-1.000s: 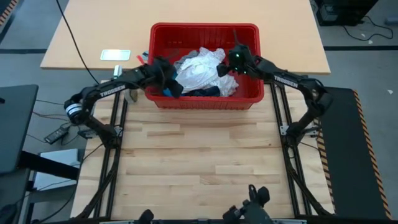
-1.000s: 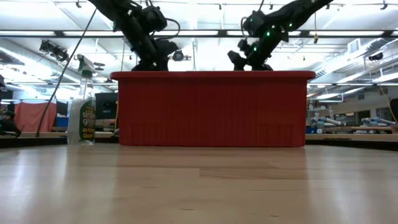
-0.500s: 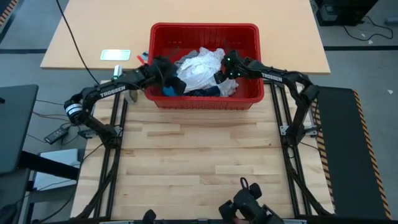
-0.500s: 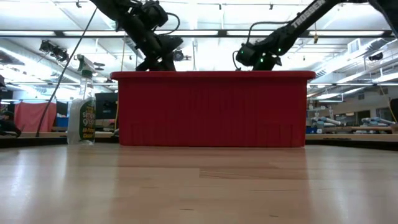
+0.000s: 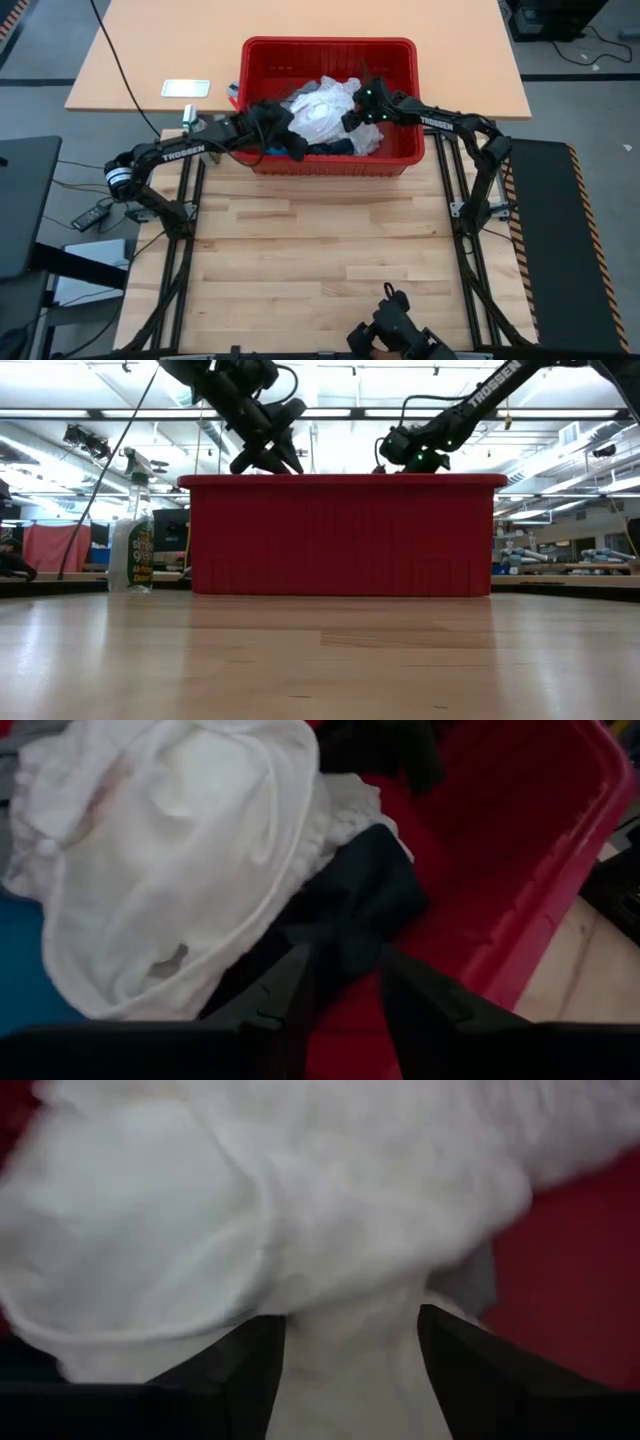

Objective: Fold laundry
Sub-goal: Remove the white dress from the red laundry bin

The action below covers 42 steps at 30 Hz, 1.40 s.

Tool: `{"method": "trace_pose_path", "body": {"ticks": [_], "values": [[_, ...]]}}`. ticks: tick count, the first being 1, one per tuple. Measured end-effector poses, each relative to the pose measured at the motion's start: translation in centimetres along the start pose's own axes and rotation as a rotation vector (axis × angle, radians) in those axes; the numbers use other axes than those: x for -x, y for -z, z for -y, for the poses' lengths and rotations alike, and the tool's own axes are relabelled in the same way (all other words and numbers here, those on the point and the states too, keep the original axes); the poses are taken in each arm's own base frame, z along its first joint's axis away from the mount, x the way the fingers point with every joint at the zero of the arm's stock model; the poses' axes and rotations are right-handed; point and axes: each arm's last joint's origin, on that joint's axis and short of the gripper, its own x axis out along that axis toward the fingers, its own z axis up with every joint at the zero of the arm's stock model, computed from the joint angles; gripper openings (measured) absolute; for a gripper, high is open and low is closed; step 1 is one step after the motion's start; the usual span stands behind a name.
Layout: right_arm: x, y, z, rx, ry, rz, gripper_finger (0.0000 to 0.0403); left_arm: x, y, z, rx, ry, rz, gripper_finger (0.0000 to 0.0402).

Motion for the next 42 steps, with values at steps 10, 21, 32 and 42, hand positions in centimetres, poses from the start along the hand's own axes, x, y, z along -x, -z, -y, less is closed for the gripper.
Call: {"method": "trace_pose_path", "body": {"ticks": [10,21,32,42], "values": [[-2.7,0.0,0.8,-0.01,-0.179,0.038,0.01,0.5,0.5,0.0,0.019,-0.019,-0.049,0.0117],[5.4,-3.5,-1.5,0.064,-0.437,0.188,0.0007,4.5,0.0,-0.5,0.025,-0.026,-0.019,0.0117],[18.0,-5.4,-6.2,0.186,-0.642,0.492,0.0004,9.0,-1.2,5.1,-0.41,0.192,0.345,0.0134],[22.2,-5.0,-8.9,0.013,-0.532,0.666,0.0003,6.9,0.2,8.1,-0.724,0.22,0.356,0.024]]}}
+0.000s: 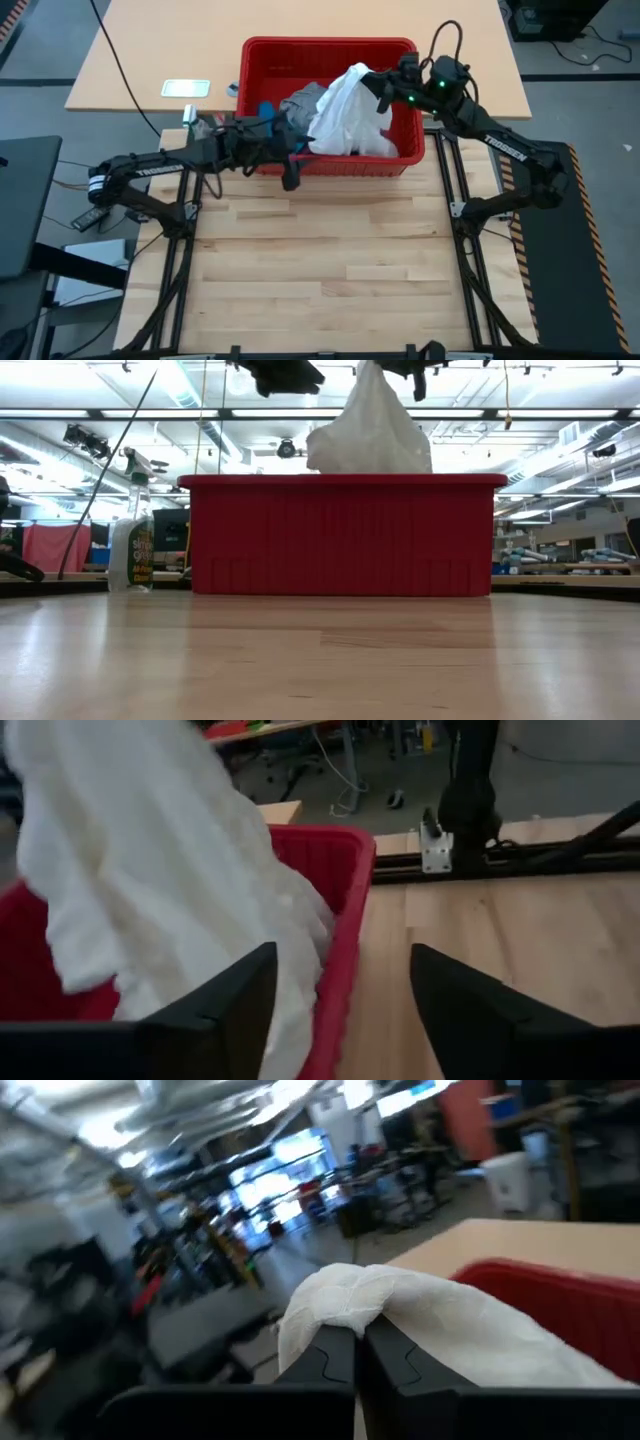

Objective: Fold laundry
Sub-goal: Remove the white dress from the red laundry bin

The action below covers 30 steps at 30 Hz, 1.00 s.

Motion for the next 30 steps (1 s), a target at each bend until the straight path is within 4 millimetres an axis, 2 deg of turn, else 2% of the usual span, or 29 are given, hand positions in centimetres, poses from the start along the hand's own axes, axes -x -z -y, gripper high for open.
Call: {"method": "trace_pose_path", "body": {"ticks": [3,5,11,13,18,20,22,27,30], "values": [[-0.1,0.3,-1.1,-0.06,0.041,0.034,0.0003,-1.3,0.6,0.1,0.025,-0.019,-0.022,0.0261],[0.0,0.4,-1.9,-0.069,0.053,0.051,0.0003,-1.9,1.1,0.2,0.086,-0.09,-0.065,0.0268],[0.5,1.0,-4.7,-0.105,0.041,0.066,0.0002,-2.1,1.4,-0.4,0.189,-0.36,-0.105,0.027],[0.7,1.2,-5.6,-0.104,0.029,0.067,0.0002,-2.2,1.1,-0.5,0.193,-0.344,-0.064,0.027],[0.8,1.5,-6.5,-0.099,0.026,0.07,0.0002,-2.8,1.1,0.3,0.073,-0.109,-0.045,0.0256],[0.8,1.4,-6.5,-0.099,0.021,0.08,0.0002,-3.1,1.7,0.8,0.069,-0.045,-0.084,0.023],[0.9,1.2,-6.6,-0.099,0.012,0.095,0.0002,-3.2,1.9,1.2,0.082,-0.02,-0.099,0.0188],[2.2,-0.7,-7.9,-0.068,-0.072,0.071,0.0002,-2.9,1.7,1.8,0.155,0.003,-0.101,0.003],[3.7,-2.2,-9.1,-0.01,-0.095,-0.005,0.0002,-2.3,0.1,2.3,0.165,0.027,-0.062,0.0011]]}}
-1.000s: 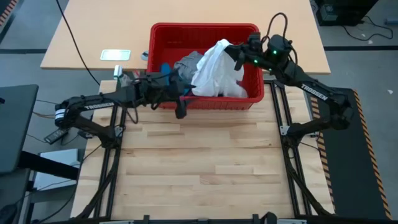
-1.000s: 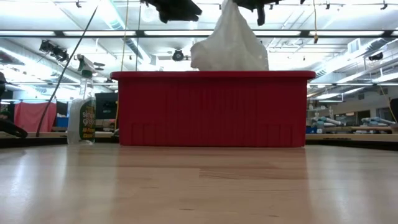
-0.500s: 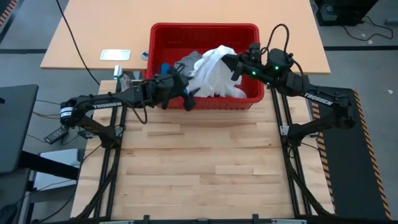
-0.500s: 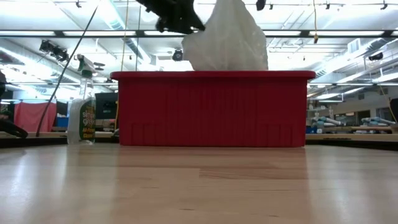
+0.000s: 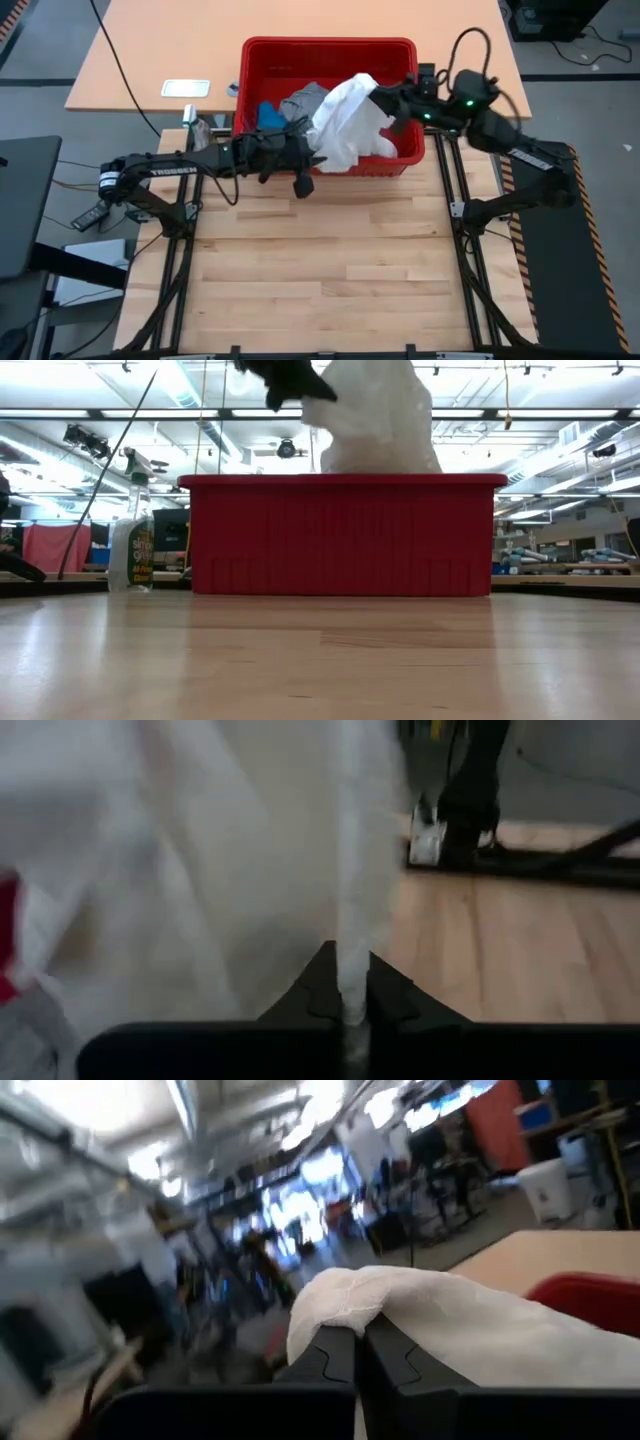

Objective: Fold laundry
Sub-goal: Remove the white dress from the red laundry bin

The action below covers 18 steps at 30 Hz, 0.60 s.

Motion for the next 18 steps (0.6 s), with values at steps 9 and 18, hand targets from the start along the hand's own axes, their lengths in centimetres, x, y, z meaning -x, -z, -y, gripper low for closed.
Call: {"method": "trace_pose_path", "body": {"ticks": [9,18], "values": [[5.6,-1.8,-3.1,0.089,-0.034,-0.424,0.0002,6.7,-6.9,5.9,-0.232,0.423,0.038,0.0004],[10.3,-2.9,-8.3,-0.029,-0.348,-0.49,0.0002,15.2,-11.7,9.5,-0.112,0.631,0.101,0.0003]]}}
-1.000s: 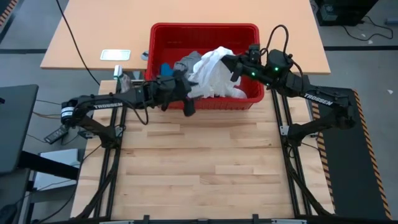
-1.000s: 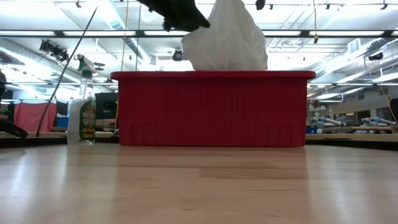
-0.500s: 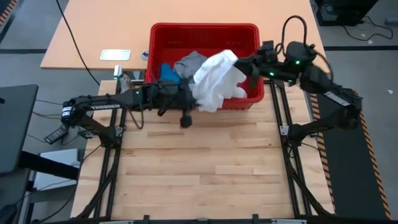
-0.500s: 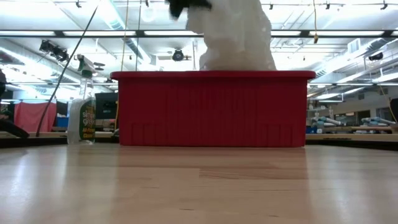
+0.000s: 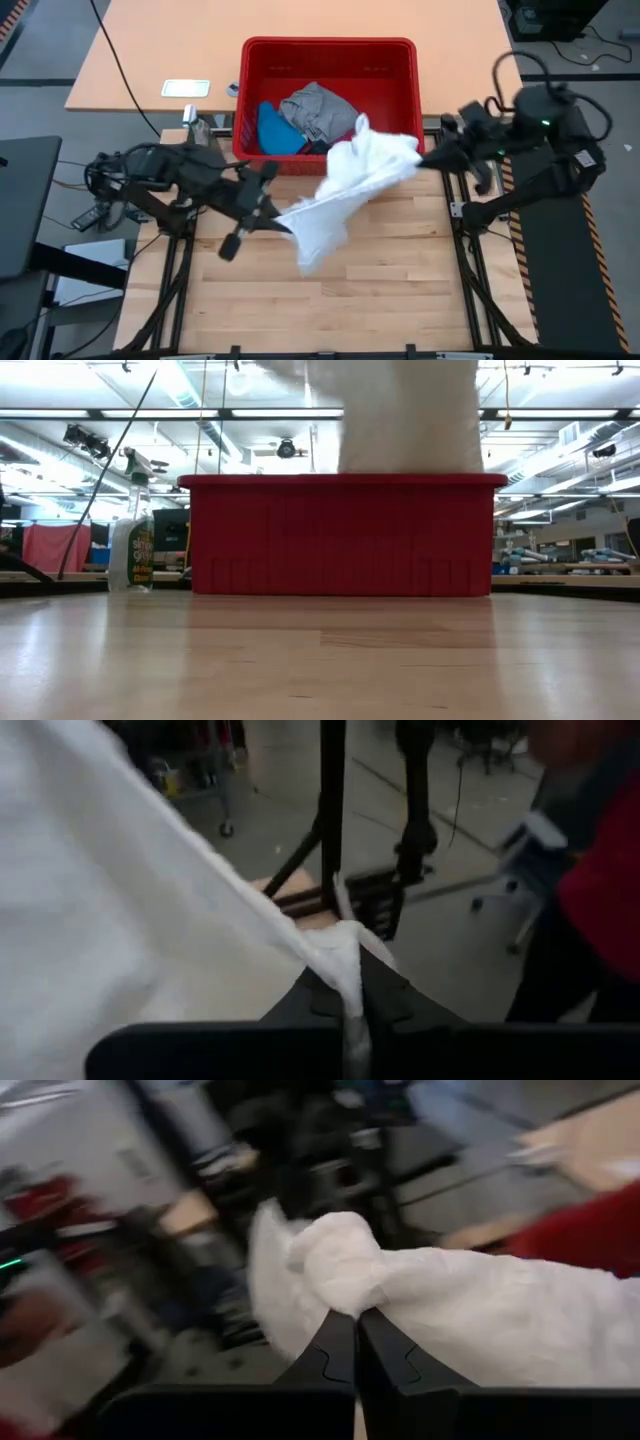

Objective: Fold laundry
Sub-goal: Remove the white dress from the red laundry bin

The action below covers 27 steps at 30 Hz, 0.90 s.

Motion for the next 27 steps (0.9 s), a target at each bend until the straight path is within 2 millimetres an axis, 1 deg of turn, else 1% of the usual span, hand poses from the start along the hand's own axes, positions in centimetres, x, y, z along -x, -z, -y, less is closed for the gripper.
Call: {"method": "trace_pose_path", "body": {"ticks": [2,5,7,11,14,18,21,23,25,27], "values": [[0.2,0.3,-1.3,0.01,-0.084,-0.019,0.0002,0.5,-0.8,0.8,0.036,0.009,0.052,0.0003],[0.2,0.8,-2.9,0.038,-0.199,-0.05,0.0003,1.0,-1.8,2.2,0.065,0.072,0.123,0.0003],[0.0,1.1,-3.6,0.044,-0.251,-0.079,0.0003,1.3,-2.3,3.0,0.058,0.135,0.163,0.0003],[-0.9,1.8,-5.0,0.073,-0.365,-0.142,0.0003,1.6,-3.2,4.3,0.04,0.2,0.247,0.0003],[-1.0,1.9,-5.7,0.086,-0.428,-0.143,0.0003,1.7,-3.4,4.8,0.036,0.223,0.269,0.0003],[-0.4,1.4,-6.0,0.085,-0.462,-0.098,0.0004,1.6,-3.5,4.6,0.036,0.214,0.286,0.0002],[0.2,0.9,-6.1,0.112,-0.467,-0.068,0.0004,1.6,-3.8,4.2,0.038,0.188,0.322,0.0002],[0.3,1.1,-5.8,0.156,-0.416,-0.07,0.0004,1.7,-3.6,4.0,0.05,0.145,0.298,0.0002],[-0.3,1.8,-5.1,0.184,-0.316,-0.12,0.0004,1.5,-2.6,3.7,0.098,0.057,0.192,0.0002],[-1.6,2.8,-4.1,0.189,-0.19,-0.208,0.0004,1.3,-1.1,3.4,0.184,-0.045,0.037,0.0002]]}}
